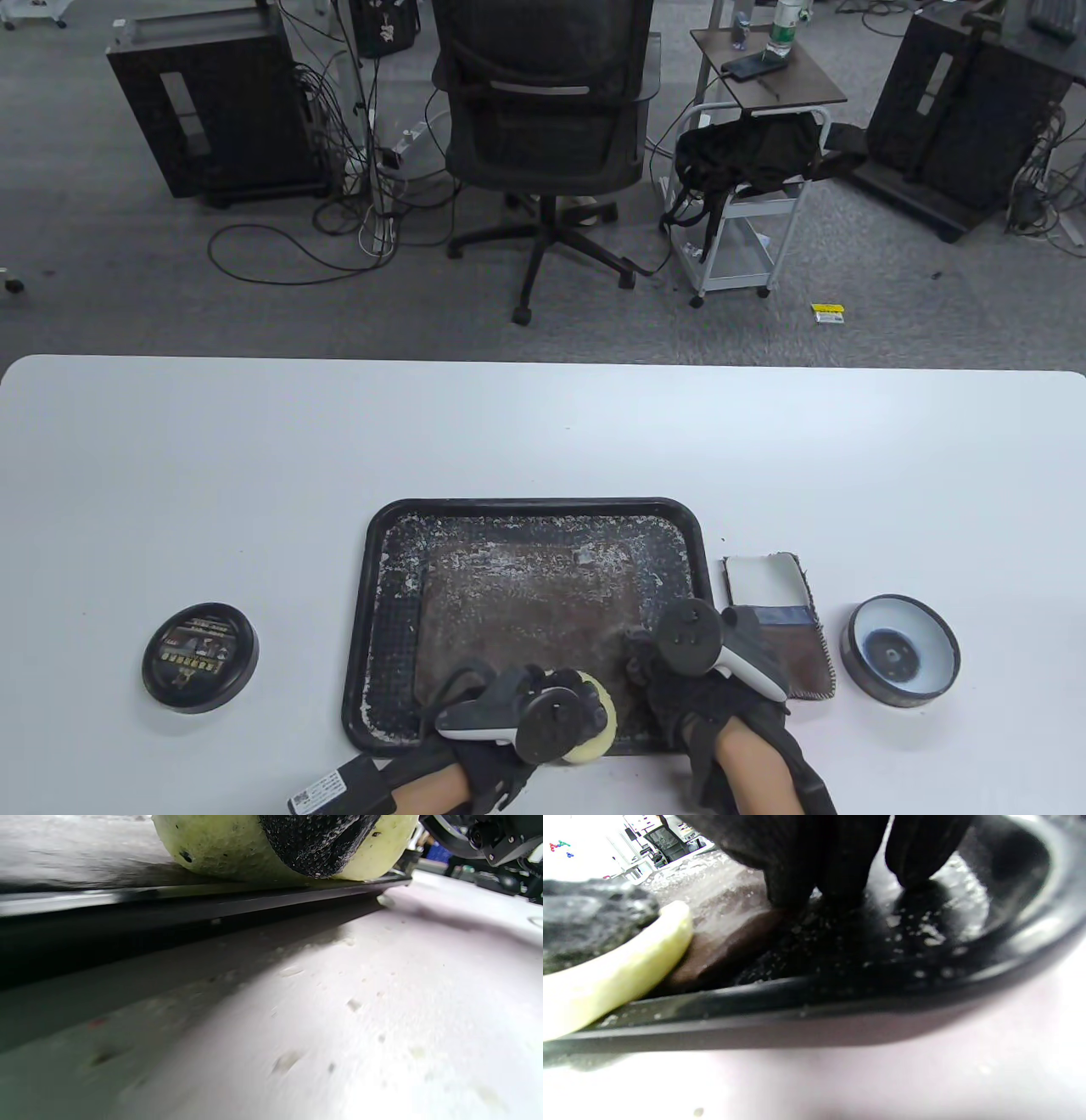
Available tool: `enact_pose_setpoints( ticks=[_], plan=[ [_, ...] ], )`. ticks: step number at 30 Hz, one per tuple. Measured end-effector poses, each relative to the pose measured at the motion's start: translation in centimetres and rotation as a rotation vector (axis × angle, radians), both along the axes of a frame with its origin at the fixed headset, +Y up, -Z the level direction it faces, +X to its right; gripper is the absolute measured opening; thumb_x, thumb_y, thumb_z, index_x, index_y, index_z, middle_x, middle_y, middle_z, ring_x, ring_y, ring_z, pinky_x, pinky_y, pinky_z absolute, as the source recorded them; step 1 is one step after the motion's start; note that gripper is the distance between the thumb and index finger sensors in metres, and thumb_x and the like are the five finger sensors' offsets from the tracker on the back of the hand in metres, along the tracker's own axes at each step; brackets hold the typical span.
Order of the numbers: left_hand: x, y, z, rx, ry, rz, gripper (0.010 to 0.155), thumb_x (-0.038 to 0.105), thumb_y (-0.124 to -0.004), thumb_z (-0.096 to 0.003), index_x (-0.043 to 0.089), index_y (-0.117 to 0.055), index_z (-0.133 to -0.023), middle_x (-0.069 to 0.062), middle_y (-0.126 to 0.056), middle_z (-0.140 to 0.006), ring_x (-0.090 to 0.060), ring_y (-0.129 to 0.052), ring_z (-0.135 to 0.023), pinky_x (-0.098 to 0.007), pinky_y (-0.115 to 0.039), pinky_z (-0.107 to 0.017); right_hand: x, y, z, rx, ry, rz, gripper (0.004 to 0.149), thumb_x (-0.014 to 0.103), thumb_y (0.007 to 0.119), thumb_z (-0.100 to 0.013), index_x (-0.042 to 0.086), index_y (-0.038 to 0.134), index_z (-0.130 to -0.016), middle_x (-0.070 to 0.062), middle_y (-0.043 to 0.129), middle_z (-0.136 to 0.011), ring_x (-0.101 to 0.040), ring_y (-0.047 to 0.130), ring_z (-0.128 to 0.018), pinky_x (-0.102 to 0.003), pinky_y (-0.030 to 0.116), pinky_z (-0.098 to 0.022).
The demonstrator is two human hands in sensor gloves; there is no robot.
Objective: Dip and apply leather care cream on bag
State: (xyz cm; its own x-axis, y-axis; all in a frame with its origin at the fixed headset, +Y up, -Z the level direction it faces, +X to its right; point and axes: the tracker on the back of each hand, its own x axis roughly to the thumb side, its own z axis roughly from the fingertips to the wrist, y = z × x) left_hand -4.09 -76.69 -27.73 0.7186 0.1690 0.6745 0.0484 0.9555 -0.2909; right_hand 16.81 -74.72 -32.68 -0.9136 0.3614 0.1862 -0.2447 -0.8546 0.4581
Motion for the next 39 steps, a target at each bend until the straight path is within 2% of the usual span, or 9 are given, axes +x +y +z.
enact_pose_setpoints(
  ticks=[8,13,26,39],
  plan=[
    [-4.2,-0.1,0.0,-0.063,0.055,-0.002,0.06,0.029,-0.079,-0.0394,0.044,-0.06,-0.094,0.018,-0.055,-0.107,-0.012,-0.055,-0.104,-0.041,-0.052,-0.077,0.0,0.0,-0.1,-0.005,-0.005,-0.002,0.068,0.02,0.072,-0.042,0.015,0.047,-0.105,0.003,0.08,-0.091,-0.026,0.074,-0.088,-0.052,0.07,-0.062],
    [-6.1,-0.2,0.3,-0.035,0.054,0.009,0.06,0.029,-0.08,-0.0387,0.044,-0.061,-0.094,0.018,-0.056,-0.107,-0.012,-0.056,-0.104,-0.041,-0.052,-0.077,0.0,-0.1,-0.1,-0.004,-0.006,-0.001,0.068,0.02,0.072,-0.042,0.016,0.047,-0.105,0.003,0.08,-0.091,-0.026,0.074,-0.088,-0.052,0.07,-0.062],
    [-9.2,0.2,0.4,-0.066,0.13,-0.014,0.06,0.028,-0.081,-0.0383,0.046,-0.063,-0.092,0.021,-0.056,-0.106,-0.009,-0.054,-0.104,-0.042,-0.05,-0.077,0.3,-0.2,-0.1,-0.014,-0.014,-0.025,0.067,0.02,0.072,-0.042,0.016,0.048,-0.105,0.003,0.079,-0.091,-0.025,0.073,-0.089,-0.051,0.069,-0.063],
    [-12.2,0.8,-0.5,-0.156,0.198,-0.051,0.059,0.027,-0.082,-0.0375,0.047,-0.066,-0.09,0.021,-0.058,-0.105,-0.008,-0.056,-0.104,-0.044,-0.05,-0.077,0.5,-0.4,0.0,-0.022,-0.021,-0.049,0.067,0.02,0.072,-0.042,0.016,0.049,-0.105,0.003,0.079,-0.092,-0.025,0.071,-0.089,-0.052,0.067,-0.064]
  ],
)
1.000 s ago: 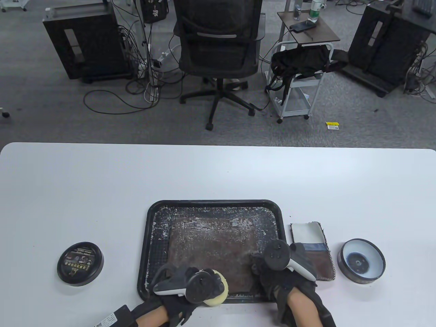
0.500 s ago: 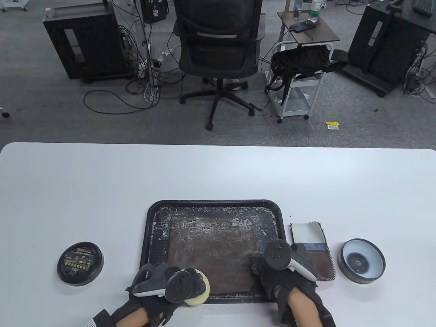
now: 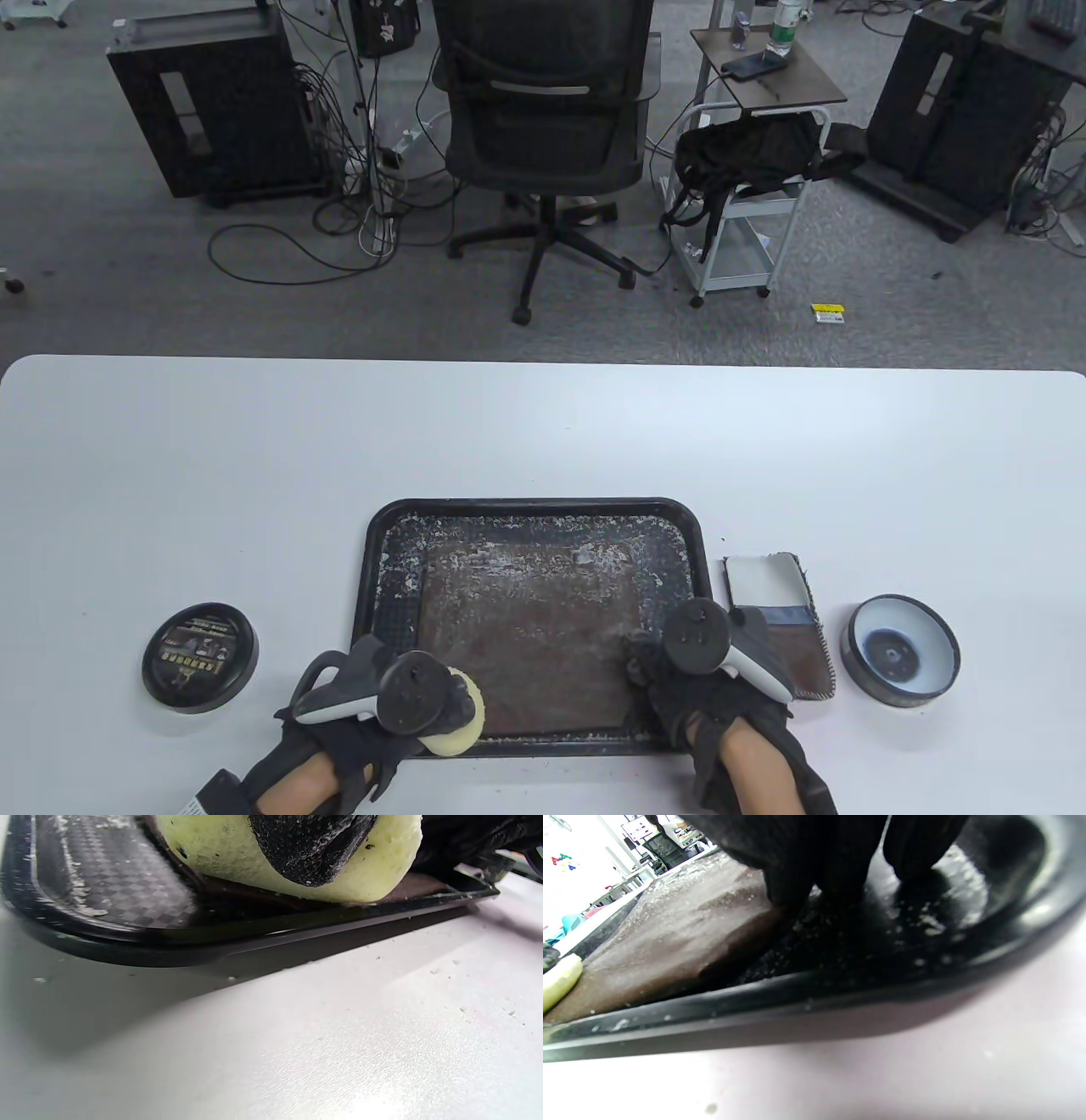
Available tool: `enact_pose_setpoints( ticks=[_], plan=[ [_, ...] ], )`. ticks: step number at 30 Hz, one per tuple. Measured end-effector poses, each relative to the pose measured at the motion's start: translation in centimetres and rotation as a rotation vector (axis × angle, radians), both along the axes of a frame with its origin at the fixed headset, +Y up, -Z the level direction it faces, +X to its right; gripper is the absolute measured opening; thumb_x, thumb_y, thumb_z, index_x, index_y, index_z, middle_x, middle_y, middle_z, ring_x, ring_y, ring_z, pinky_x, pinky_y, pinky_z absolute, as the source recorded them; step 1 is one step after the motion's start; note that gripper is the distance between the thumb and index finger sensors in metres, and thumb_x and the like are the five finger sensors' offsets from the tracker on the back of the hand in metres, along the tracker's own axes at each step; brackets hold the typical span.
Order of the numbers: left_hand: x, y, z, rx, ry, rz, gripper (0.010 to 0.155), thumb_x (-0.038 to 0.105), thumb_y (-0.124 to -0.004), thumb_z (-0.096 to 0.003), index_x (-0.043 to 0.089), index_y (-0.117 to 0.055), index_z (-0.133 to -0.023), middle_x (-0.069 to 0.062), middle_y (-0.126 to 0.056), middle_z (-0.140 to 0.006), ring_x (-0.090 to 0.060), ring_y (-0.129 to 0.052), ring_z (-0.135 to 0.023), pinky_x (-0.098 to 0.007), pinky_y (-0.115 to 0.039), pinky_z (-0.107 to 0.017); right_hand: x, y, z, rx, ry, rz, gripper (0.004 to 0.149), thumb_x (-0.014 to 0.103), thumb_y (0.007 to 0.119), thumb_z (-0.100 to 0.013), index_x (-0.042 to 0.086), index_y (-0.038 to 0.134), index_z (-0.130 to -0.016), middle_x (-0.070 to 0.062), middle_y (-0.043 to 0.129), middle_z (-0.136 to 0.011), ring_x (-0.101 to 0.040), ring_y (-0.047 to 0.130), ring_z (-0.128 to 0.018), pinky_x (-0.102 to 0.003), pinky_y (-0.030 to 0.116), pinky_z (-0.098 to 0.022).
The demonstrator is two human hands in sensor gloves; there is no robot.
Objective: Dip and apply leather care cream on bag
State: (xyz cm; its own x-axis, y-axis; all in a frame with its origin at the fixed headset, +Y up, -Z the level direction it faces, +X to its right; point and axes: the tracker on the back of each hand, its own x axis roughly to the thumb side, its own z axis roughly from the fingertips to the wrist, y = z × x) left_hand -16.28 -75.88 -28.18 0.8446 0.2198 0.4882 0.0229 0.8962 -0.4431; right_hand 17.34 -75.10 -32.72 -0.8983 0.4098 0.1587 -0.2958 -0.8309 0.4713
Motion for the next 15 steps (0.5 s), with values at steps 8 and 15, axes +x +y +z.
enact_pose_setpoints(
  ticks=[8,15],
  plan=[
    [-2.0,0.2,-0.5,-0.049,0.056,-0.056,0.058,0.026,-0.082,-0.0372,0.047,-0.068,-0.09,0.021,-0.06,-0.104,-0.008,-0.058,-0.104,-0.045,-0.051,-0.077,0.2,-0.1,0.0,-0.009,-0.004,-0.014,0.066,0.02,0.072,-0.042,0.016,0.049,-0.105,0.003,0.079,-0.092,-0.025,0.071,-0.089,-0.051,0.066,-0.064],
    [-2.2,0.3,-0.6,-0.039,0.039,-0.084,0.057,0.026,-0.083,-0.0368,0.046,-0.07,-0.089,0.021,-0.062,-0.104,-0.008,-0.059,-0.103,-0.045,-0.051,-0.077,0.3,-0.1,0.0,-0.012,-0.006,-0.022,0.066,0.02,0.072,-0.042,0.016,0.05,-0.105,0.003,0.079,-0.092,-0.025,0.071,-0.089,-0.051,0.066,-0.064]
  ],
)
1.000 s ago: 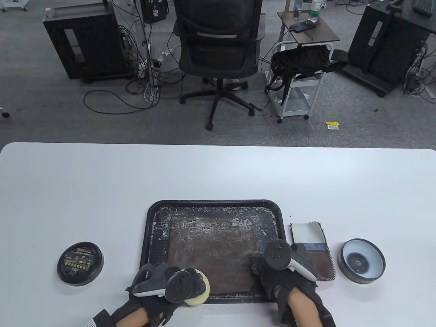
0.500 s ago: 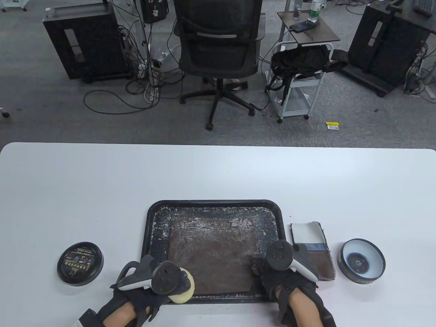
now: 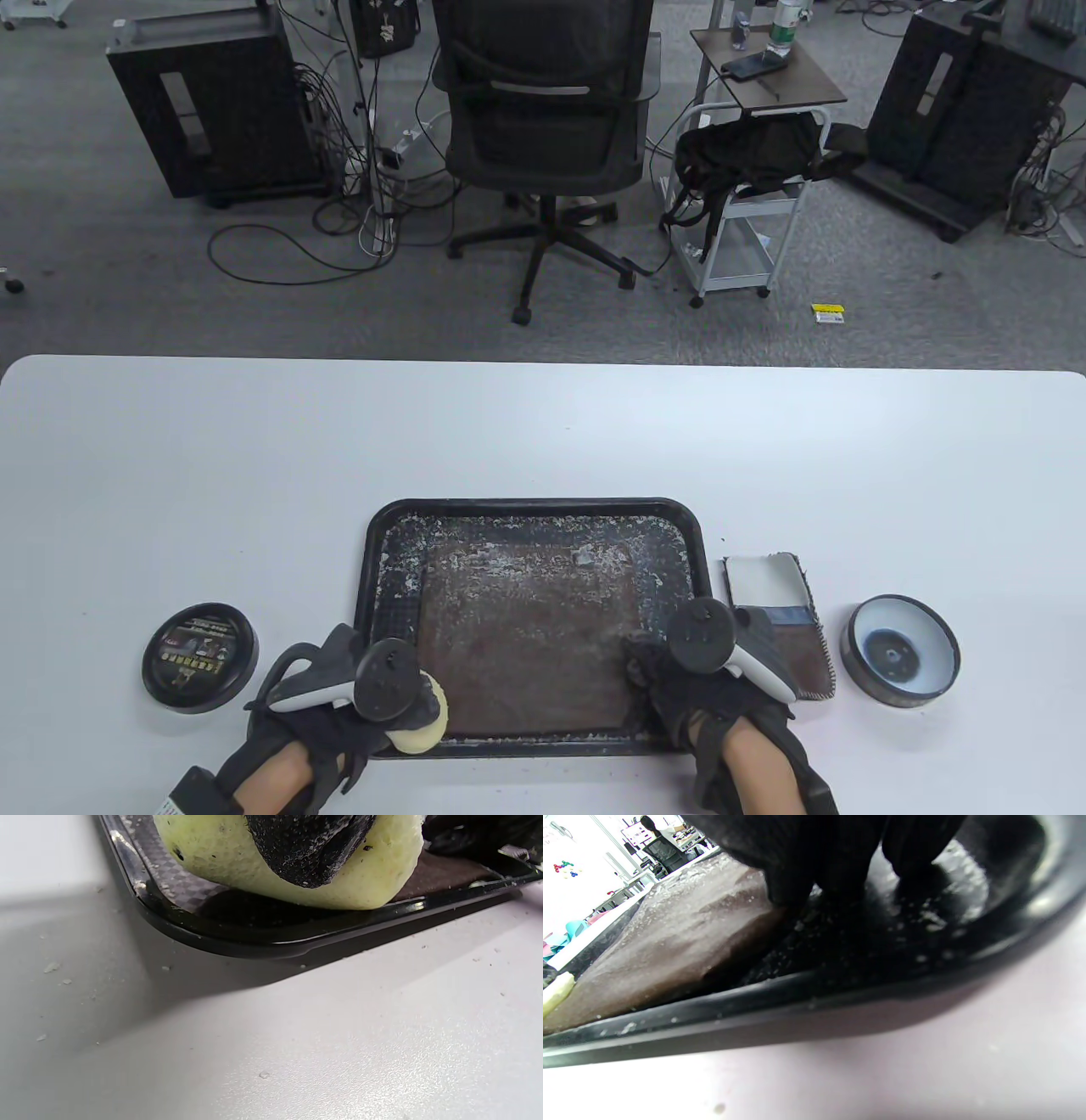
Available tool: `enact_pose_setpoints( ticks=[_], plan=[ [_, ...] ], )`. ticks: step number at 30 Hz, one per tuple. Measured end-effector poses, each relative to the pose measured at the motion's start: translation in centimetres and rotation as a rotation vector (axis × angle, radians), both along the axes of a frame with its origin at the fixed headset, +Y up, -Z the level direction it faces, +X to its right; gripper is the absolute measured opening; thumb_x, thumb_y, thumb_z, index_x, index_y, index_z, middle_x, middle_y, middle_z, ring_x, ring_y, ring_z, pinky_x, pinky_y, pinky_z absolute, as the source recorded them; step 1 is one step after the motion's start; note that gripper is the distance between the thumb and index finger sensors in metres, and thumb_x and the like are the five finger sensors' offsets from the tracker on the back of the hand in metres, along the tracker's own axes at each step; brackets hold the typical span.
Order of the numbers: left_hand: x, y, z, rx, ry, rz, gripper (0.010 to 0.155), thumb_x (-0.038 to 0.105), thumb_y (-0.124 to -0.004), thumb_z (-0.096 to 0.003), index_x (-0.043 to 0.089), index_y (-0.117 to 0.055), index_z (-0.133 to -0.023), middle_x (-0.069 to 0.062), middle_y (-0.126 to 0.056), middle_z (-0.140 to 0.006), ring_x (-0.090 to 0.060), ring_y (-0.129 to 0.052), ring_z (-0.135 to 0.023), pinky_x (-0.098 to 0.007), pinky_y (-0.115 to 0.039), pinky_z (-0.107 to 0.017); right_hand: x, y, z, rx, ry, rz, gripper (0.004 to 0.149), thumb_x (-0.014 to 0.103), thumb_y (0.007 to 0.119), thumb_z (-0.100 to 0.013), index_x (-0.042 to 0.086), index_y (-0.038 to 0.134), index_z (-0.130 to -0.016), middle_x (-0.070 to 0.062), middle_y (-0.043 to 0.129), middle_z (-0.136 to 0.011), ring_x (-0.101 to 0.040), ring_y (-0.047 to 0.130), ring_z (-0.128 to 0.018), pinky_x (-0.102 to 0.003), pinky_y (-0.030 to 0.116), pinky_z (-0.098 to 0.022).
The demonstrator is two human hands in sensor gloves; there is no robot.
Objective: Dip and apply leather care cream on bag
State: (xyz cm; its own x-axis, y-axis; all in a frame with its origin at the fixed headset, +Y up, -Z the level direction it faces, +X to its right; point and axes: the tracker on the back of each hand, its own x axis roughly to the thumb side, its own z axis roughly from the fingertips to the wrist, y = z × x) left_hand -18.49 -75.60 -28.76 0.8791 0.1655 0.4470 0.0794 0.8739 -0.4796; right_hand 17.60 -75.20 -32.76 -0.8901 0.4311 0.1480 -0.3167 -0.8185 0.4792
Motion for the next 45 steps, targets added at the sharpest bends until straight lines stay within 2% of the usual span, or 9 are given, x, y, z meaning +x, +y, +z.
enact_pose_setpoints(
  ticks=[15,26,29,32,35,38,45],
  plan=[
    [-1.1,0.3,0.0,0.014,0.011,-0.007,0.057,0.026,-0.082,-0.0362,0.043,-0.072,-0.09,0.017,-0.068,-0.103,-0.013,-0.066,-0.102,-0.045,-0.054,-0.076,0.1,-0.1,0.0,0.005,-0.003,-0.001,0.066,0.019,0.072,-0.042,0.016,0.051,-0.104,0.003,0.079,-0.092,-0.026,0.071,-0.09,-0.052,0.065,-0.064],
    [-2.4,1.4,-0.2,0.056,0.033,0.147,0.057,0.027,-0.082,-0.0371,0.04,-0.072,-0.091,0.013,-0.071,-0.104,-0.016,-0.07,-0.1,-0.046,-0.058,-0.075,0.2,-0.2,0.1,0.001,0.004,-0.021,0.066,0.018,0.072,-0.042,0.016,0.051,-0.104,0.001,0.078,-0.093,-0.027,0.069,-0.09,-0.052,0.064,-0.065],
    [-2.9,2.0,-0.3,0.065,0.037,0.247,0.057,0.027,-0.081,-0.0373,0.04,-0.071,-0.092,0.012,-0.07,-0.104,-0.017,-0.07,-0.1,-0.046,-0.059,-0.074,0.2,-0.3,0.2,-0.001,0.007,-0.026,0.066,0.018,0.071,-0.042,0.016,0.05,-0.104,0.001,0.077,-0.093,-0.027,0.069,-0.091,-0.052,0.063,-0.065],
    [-3.6,2.8,-0.3,0.126,0.075,0.332,0.058,0.027,-0.081,-0.0377,0.039,-0.069,-0.093,0.011,-0.069,-0.105,-0.018,-0.069,-0.101,-0.047,-0.059,-0.074,0.3,-0.3,0.2,-0.001,0.01,-0.03,0.066,0.018,0.071,-0.042,0.016,0.05,-0.104,0.001,0.077,-0.094,-0.028,0.069,-0.091,-0.052,0.063,-0.065],
    [-4.7,4.0,-0.4,0.236,0.151,0.415,0.058,0.028,-0.081,-0.0381,0.039,-0.068,-0.093,0.011,-0.069,-0.105,-0.018,-0.069,-0.101,-0.048,-0.058,-0.074,0.3,-0.3,0.2,-0.001,0.011,-0.035,0.066,0.018,0.071,-0.042,0.016,0.05,-0.104,0.001,0.077,-0.094,-0.028,0.068,-0.091,-0.052,0.062,-0.065],
    [-6.7,5.4,-0.3,0.382,0.272,0.48,0.058,0.028,-0.081,-0.0383,0.039,-0.069,-0.093,0.011,-0.069,-0.105,-0.018,-0.069,-0.102,-0.049,-0.057,-0.074,0.4,-0.4,0.2,-0.002,0.012,-0.039,0.066,0.018,0.071,-0.042,0.016,0.05,-0.104,0.0,0.077,-0.094,-0.028,0.068,-0.091,-0.052,0.062,-0.065],
    [-11.6,7.0,0.0,0.584,0.512,0.689,0.058,0.027,-0.082,-0.0397,0.037,-0.068,-0.095,0.008,-0.068,-0.106,-0.021,-0.069,-0.102,-0.051,-0.06,-0.074,0.4,-0.4,0.2,-0.002,0.012,-0.041,0.066,0.018,0.071,-0.042,0.016,0.05,-0.105,0.0,0.077,-0.094,-0.028,0.068,-0.091,-0.052,0.062,-0.065]
  ],
)
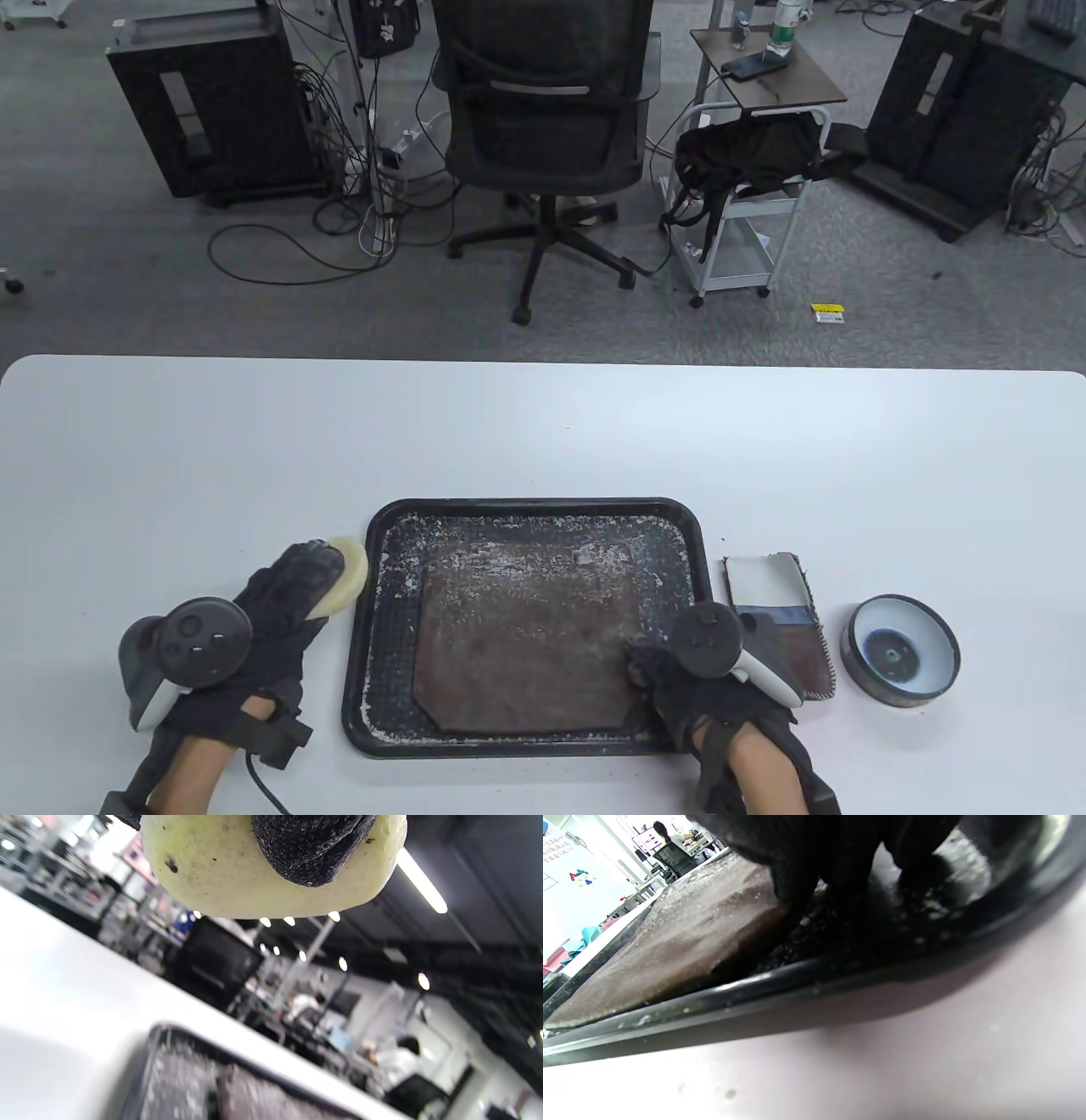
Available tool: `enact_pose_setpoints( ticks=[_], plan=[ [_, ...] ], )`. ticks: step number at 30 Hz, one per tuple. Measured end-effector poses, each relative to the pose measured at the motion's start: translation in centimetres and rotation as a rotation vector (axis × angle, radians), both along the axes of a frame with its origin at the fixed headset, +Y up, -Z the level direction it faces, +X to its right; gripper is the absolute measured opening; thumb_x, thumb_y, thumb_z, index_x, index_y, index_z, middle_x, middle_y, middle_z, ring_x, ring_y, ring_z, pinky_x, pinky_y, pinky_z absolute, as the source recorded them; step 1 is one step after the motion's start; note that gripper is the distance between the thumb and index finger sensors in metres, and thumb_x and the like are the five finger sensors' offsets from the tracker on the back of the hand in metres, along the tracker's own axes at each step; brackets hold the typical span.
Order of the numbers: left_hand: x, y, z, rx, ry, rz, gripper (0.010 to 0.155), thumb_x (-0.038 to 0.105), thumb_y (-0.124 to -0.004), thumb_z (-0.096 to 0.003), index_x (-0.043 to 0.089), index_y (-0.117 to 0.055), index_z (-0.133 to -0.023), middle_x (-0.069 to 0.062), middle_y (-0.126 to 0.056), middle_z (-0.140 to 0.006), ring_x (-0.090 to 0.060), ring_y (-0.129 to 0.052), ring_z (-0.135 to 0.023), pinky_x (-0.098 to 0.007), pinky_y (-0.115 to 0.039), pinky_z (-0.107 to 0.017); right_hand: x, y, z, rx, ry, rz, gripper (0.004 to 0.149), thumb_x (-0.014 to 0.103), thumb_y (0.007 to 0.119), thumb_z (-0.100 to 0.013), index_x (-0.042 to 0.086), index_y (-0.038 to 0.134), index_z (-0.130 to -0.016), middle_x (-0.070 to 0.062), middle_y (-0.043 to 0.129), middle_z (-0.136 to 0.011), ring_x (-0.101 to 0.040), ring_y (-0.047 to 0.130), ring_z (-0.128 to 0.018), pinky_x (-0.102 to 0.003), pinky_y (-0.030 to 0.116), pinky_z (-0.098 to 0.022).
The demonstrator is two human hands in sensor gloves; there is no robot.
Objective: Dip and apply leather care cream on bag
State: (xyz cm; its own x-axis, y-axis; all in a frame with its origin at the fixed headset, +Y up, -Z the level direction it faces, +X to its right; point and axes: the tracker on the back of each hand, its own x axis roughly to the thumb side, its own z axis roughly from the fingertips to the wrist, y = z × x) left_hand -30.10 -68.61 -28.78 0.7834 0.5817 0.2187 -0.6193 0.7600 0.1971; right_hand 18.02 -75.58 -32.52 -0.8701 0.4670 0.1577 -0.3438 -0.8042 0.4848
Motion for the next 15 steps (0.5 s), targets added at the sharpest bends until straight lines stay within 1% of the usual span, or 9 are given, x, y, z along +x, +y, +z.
enact_pose_setpoints(
  ticks=[2,5,8,11,15],
  plan=[
    [-1.1,0.2,0.1,0.01,0.059,0.011,0.058,0.027,-0.082,-0.0402,0.037,-0.068,-0.096,0.008,-0.068,-0.107,-0.021,-0.068,-0.102,-0.052,-0.06,-0.074,0.0,0.0,0.0,0.0,0.0,0.0,0.066,0.018,0.071,-0.042,0.016,0.05,-0.104,0.0,0.076,-0.094,-0.028,0.068,-0.091,-0.052,0.062,-0.065],
    [-2.9,0.0,0.1,0.031,0.163,-0.029,0.058,0.027,-0.082,-0.0406,0.037,-0.067,-0.096,0.008,-0.067,-0.107,-0.021,-0.068,-0.103,-0.053,-0.059,-0.074,0.0,0.0,0.0,0.0,0.0,0.0,0.066,0.018,0.071,-0.042,0.016,0.05,-0.105,0.0,0.077,-0.094,-0.028,0.068,-0.091,-0.052,0.062,-0.065],
    [-3.6,-1.1,-1.0,0.016,0.196,-0.079,0.059,0.028,-0.083,-0.0407,0.036,-0.067,-0.096,0.007,-0.068,-0.107,-0.022,-0.069,-0.103,-0.053,-0.06,-0.074,0.0,0.0,0.0,0.0,0.0,0.0,0.066,0.018,0.071,-0.042,0.016,0.05,-0.104,0.0,0.077,-0.094,-0.028,0.068,-0.091,-0.052,0.062,-0.065],
    [-3.0,-2.6,-2.8,-0.083,0.218,-0.193,0.058,0.029,-0.084,-0.0408,0.037,-0.067,-0.096,0.008,-0.068,-0.107,-0.021,-0.069,-0.103,-0.054,-0.059,-0.074,0.0,0.0,0.0,0.0,0.0,0.0,0.066,0.018,0.071,-0.042,0.016,0.05,-0.104,0.0,0.077,-0.094,-0.028,0.068,-0.091,-0.052,0.062,-0.065],
    [-1.0,-4.6,-5.2,-0.203,0.256,-0.396,0.059,0.03,-0.084,-0.0407,0.038,-0.066,-0.097,0.009,-0.068,-0.107,-0.02,-0.068,-0.104,-0.054,-0.057,-0.075,0.0,0.0,0.0,0.005,-0.002,0.005,0.066,0.018,0.071,-0.042,0.016,0.05,-0.104,0.0,0.077,-0.094,-0.028,0.068,-0.091,-0.052,0.062,-0.065]
  ],
)
